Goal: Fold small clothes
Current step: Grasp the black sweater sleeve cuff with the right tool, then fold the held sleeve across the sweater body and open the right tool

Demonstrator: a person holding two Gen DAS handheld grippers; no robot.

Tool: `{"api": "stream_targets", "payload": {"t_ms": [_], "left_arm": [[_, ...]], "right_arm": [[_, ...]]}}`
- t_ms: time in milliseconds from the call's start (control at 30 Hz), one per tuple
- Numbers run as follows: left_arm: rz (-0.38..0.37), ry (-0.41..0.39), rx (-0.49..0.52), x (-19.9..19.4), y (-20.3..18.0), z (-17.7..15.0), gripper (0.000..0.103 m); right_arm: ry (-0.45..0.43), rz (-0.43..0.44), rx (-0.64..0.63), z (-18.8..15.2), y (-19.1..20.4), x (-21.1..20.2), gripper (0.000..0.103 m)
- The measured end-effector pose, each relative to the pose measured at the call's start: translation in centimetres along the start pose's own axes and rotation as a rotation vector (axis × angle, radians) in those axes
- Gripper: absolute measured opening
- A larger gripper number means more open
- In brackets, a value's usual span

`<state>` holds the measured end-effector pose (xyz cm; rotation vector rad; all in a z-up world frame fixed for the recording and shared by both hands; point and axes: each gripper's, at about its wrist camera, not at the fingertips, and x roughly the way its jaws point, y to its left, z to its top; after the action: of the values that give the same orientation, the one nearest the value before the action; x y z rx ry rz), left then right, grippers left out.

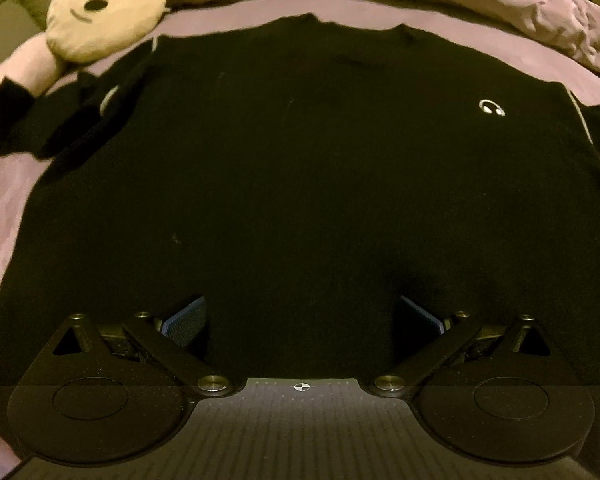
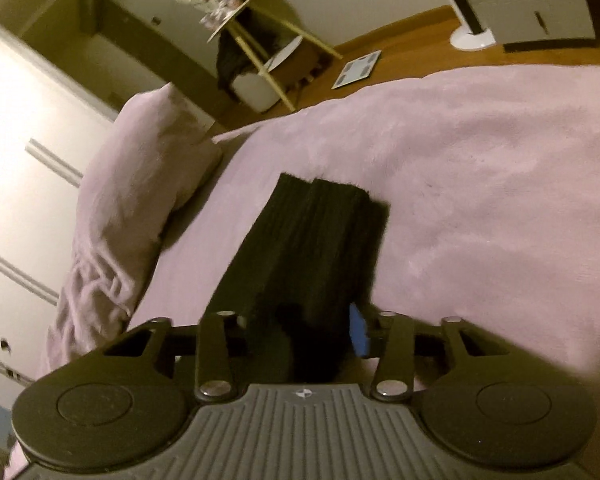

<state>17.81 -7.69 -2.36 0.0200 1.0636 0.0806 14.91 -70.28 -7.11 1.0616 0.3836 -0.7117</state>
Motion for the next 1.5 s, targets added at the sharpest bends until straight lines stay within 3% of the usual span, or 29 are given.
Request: {"api": "stream_targets", "payload": {"t_ms": [33, 67, 267, 433, 533, 700, 933, 1033, 1100, 1200, 1333, 1500], "left_arm": [[-0.002, 0.005, -0.009, 0.0, 0.2, 0.1, 0.103], [-0.005, 0.005, -0.019, 0.0, 0.5, 0.1, 0.103], [-0.008, -0.022, -0.007, -1.0, 1.0, -0.1, 0.103], [-0.033, -0.04, -0.007, -2.4, 2.3, -0.7, 0.103], [-0.049, -0.043, -0.03, -3.1, 3.7, -1.1, 0.103], [-0.056, -0.046, -0.043, -3.8, 6.3, -2.0, 0.103], [-0.045, -0.038, -0.062, -3.9, 10.2, -3.0, 0.103], [-0.039, -0.034, -0.067, -3.6, 11.3, -3.2, 0.103], [-0.043, -0.029, -0.067, -3.3, 11.7, -3.0, 0.103], [-0.066, -0.025, -0.065, -2.8, 11.6, -2.5, 0.103], [-0.12, -0.052, -0.032, -2.3, 10.2, -1.0, 0.103], [-0.206, -0.083, 0.01, -1.0, 6.8, 2.4, 0.103]], "right_arm": [[0.011, -0.002, -0.028, -0.1, 0.4, 0.0, 0.014], [0.012, -0.01, -0.063, -0.2, 0.8, -0.4, 0.012], [-0.065, 0.043, -0.254, -0.7, 5.5, -4.6, 0.011], [-0.092, 0.206, -0.446, -3.8, 13.0, -9.9, 0.01], [-0.083, 0.328, -0.546, -7.7, 17.2, -13.3, 0.01], [0.028, 0.491, -0.679, -17.0, 22.6, -16.6, 0.01], [0.214, 0.53, -0.826, -31.4, 25.7, -16.1, 0.01], [0.275, 0.499, -0.874, -36.1, 26.3, -15.0, 0.01], [0.312, 0.485, -0.911, -38.5, 26.5, -14.5, 0.016], [0.41, 0.505, -0.851, -38.8, 25.4, -14.6, 0.026], [0.379, 0.523, -0.733, -36.1, 20.9, -16.3, 0.03], [0.321, 0.4, -0.572, -31.0, 14.1, -16.8, 0.03]]}}
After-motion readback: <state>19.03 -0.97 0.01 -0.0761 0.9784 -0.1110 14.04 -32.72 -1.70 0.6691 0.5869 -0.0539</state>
